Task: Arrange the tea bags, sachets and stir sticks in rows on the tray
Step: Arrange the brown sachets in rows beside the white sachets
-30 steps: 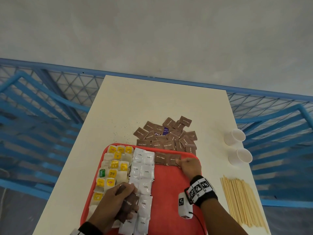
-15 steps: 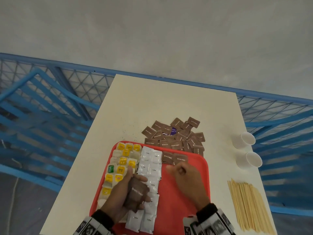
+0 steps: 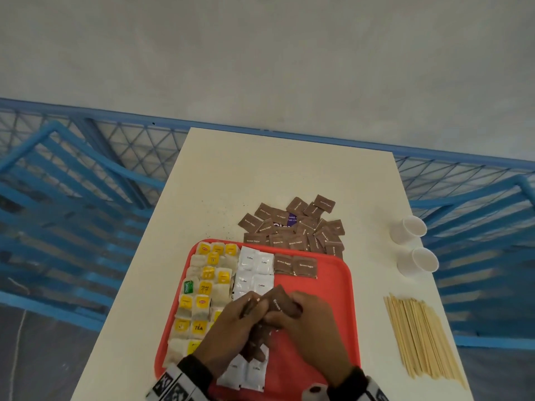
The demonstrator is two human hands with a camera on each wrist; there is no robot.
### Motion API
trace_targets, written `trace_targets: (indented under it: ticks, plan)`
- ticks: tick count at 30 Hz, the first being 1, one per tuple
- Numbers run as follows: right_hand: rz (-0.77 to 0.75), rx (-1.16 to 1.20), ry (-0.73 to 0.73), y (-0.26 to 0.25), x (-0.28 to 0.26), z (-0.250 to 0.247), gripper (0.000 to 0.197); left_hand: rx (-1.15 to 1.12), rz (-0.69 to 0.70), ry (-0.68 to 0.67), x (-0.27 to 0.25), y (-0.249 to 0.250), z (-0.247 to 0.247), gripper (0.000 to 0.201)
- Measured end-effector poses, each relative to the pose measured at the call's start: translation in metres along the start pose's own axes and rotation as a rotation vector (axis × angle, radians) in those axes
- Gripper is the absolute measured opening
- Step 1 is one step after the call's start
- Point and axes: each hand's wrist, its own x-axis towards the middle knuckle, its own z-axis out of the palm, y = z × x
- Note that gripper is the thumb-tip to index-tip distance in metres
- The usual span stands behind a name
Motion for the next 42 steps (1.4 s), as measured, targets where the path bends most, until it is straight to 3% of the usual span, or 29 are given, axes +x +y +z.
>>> trace_targets:
  ticks: [3,5,8,13,17,19,22,28,32,36,40,42]
  plan:
    - [-0.041,-0.028,-0.194,0.005,0.005,-0.014,0.029,0.176,0.077,0.027,-0.002,0.001,-0.008,0.029]
    - [-0.044,-0.042,-0.238,0.009,0.010,-0.021,0.039,0.281,0.102,-0.011,-0.004,0.004,-0.015,0.024]
    - [-0.013,0.053,-0.223,0.010,0.012,-0.026,0.032,0.338,0.090,-0.048,-0.003,0.005,-0.024,0.022]
    - [0.091,0.363,-0.050,0.010,0.004,-0.017,0.038,0.161,0.027,0.043,-0.003,0.005,-0.027,0.027]
    - [0.130,0.380,-0.043,0.011,0.000,-0.002,0.017,0.147,0.005,0.070,-0.004,0.003,-0.020,0.028]
    - [0.154,0.376,0.016,0.020,0.008,-0.001,0.017,0.147,-0.007,0.105,-0.004,0.000,-0.018,0.027]
    - [0.212,0.309,0.083,0.047,0.036,-0.006,0.026,0.132,-0.046,0.173,-0.005,-0.004,-0.025,0.026]
    - [0.381,0.155,0.094,0.098,0.092,0.003,0.022,0.099,-0.106,0.264,-0.012,-0.006,-0.047,0.019]
    - [0.366,0.090,0.063,0.102,0.100,0.006,0.021,0.104,-0.119,0.284,-0.015,-0.007,-0.057,0.023]
    - [0.403,-0.029,0.097,0.107,0.106,0.010,0.037,0.051,-0.142,0.283,-0.016,-0.009,-0.056,0.030]
    - [0.422,-0.119,0.063,0.110,0.109,0.009,0.051,-0.188,-0.194,0.240,-0.015,-0.003,-0.052,0.044]
    - [0.367,-0.153,0.125,0.100,0.104,0.002,0.057,-0.355,-0.215,0.216,-0.014,0.002,-0.050,0.053]
